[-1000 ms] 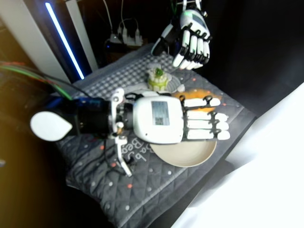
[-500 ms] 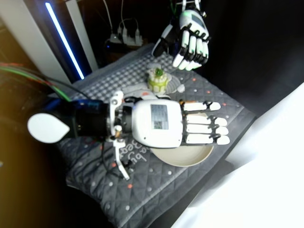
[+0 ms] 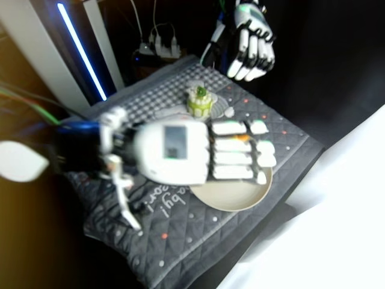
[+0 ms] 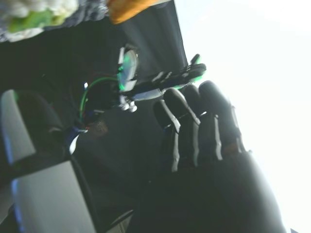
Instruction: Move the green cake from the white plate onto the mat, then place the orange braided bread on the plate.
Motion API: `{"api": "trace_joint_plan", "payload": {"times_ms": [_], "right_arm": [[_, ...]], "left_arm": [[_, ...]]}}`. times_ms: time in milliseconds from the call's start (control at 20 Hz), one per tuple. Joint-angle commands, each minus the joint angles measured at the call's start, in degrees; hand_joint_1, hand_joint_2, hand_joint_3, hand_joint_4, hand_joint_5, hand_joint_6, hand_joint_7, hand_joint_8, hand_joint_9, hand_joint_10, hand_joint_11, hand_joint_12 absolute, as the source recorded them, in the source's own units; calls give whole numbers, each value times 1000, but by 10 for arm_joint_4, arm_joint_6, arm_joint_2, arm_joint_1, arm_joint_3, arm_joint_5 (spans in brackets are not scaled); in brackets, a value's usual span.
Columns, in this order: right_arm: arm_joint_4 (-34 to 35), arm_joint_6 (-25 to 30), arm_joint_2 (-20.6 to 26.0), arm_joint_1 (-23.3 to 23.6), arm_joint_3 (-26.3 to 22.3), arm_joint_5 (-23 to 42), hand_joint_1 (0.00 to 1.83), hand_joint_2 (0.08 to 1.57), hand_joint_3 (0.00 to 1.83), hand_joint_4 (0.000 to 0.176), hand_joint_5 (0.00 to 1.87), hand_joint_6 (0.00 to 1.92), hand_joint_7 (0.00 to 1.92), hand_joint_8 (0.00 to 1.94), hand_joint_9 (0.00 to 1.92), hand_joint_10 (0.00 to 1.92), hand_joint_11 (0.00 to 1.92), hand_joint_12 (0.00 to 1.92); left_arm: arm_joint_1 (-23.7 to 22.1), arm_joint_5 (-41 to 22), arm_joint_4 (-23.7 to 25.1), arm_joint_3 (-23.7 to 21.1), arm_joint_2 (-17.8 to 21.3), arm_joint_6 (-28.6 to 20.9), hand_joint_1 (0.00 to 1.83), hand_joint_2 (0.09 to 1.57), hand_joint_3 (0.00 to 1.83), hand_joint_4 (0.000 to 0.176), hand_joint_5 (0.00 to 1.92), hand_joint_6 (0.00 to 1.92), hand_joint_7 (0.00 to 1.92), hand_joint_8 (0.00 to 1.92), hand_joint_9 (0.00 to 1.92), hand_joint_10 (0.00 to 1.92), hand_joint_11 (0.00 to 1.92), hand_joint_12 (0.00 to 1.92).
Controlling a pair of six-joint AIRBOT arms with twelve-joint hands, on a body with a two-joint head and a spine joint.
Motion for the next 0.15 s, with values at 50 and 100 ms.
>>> {"api": "trace_joint_plan", "payload": {"times_ms": [50, 100], "right_arm": [[24, 2, 36, 7, -24, 90, 514, 673, 0, 121, 0, 0, 0, 0, 0, 0, 0, 33], [24, 1, 49, 7, -36, 99, 557, 667, 0, 116, 0, 0, 0, 0, 0, 0, 0, 6]], "left_arm": [[-2, -86, -33, -10, 21, 13, 936, 655, 0, 24, 173, 850, 257, 1342, 152, 1612, 0, 1921], [2, -95, -43, -17, 29, 23, 942, 649, 0, 0, 162, 856, 229, 1350, 146, 1578, 0, 1921]]}}
